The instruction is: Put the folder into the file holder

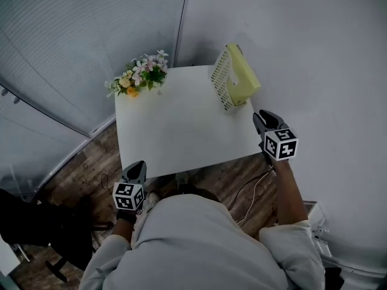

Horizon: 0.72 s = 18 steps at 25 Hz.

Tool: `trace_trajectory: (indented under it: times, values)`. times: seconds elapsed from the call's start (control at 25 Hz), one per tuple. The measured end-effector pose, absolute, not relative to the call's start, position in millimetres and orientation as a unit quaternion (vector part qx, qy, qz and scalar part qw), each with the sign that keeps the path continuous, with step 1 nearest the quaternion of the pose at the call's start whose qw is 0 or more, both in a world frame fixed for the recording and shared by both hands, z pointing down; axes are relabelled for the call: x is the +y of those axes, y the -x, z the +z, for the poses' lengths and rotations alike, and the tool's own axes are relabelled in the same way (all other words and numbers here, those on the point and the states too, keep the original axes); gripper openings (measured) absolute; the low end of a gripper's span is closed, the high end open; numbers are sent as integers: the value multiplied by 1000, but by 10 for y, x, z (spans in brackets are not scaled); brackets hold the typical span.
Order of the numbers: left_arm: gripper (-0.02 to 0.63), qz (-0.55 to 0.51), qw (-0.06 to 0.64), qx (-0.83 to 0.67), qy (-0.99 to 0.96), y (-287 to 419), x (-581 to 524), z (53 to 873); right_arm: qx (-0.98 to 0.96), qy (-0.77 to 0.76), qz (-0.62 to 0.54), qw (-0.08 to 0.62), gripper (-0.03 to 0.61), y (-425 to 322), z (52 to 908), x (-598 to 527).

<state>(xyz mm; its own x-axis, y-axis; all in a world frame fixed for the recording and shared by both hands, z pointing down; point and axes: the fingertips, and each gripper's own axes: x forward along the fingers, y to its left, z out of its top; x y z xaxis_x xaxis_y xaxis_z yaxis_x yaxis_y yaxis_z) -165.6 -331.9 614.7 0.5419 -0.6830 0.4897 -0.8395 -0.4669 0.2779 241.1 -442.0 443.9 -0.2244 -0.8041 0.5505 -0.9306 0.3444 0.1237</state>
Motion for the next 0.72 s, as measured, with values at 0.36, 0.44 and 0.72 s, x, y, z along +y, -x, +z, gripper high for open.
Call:
trace_trajectory:
  times: [0.36,0.44,0.72]
  values:
    - [8,161,228,-424,-862,1558,-3267,6012,-758,-604,91,227,57,-2061,4813,-3571]
    - [8,161,224,-419,-865,1542,-3264,5992,-750,-619,84,219,40,-2021,4864,-3446]
    - [8,159,215,-408,-873,1477,-3262,5933,-734,-645,64,201,15,-1863,5022,-3054]
